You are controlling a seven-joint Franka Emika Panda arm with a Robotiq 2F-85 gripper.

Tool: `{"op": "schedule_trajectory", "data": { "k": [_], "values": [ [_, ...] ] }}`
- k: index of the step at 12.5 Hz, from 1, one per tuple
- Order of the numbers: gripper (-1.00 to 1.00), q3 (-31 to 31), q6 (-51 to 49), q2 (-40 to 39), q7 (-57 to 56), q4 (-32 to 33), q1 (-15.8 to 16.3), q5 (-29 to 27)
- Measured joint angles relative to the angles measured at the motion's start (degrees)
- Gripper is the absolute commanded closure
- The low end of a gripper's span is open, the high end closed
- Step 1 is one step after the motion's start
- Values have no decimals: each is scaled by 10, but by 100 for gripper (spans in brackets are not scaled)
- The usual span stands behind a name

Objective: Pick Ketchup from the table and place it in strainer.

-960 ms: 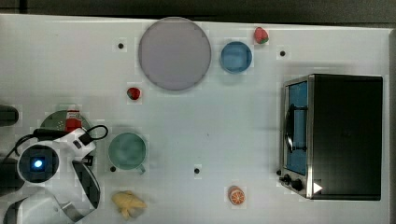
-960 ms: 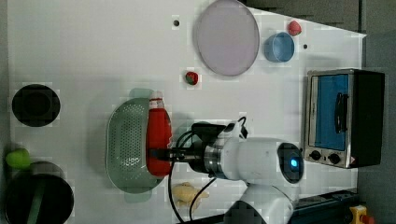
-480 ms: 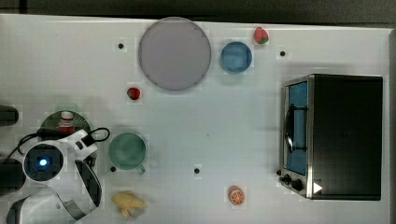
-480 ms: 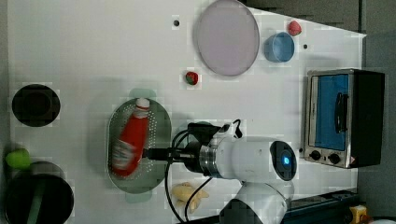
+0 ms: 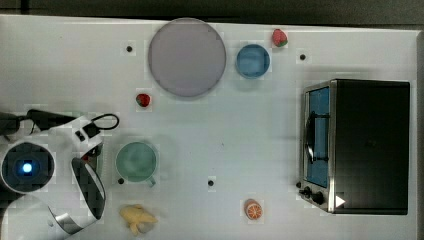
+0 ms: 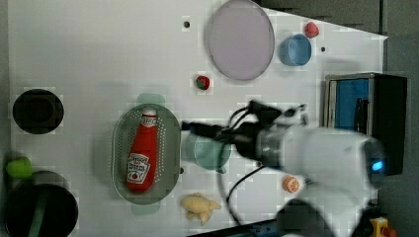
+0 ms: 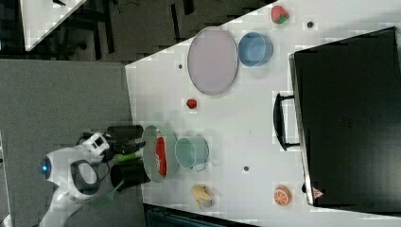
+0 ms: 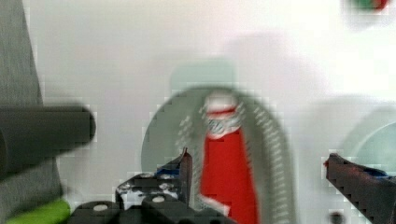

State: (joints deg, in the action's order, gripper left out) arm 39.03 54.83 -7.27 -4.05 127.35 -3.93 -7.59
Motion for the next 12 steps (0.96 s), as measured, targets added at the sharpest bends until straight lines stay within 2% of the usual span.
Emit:
{"op": "schedule_trajectory", "data": {
  "k": [2, 6, 9, 12],
  "values": [
    [-100, -32, -85, 41, 0, -39, -27, -14],
    [-100, -168, -271, 88, 1, -147, -78, -21],
    [-100, -288, -393, 96, 1, -222, -117, 11],
    [-100, -339, -447, 97, 1, -266, -163, 71]
  ]
}}
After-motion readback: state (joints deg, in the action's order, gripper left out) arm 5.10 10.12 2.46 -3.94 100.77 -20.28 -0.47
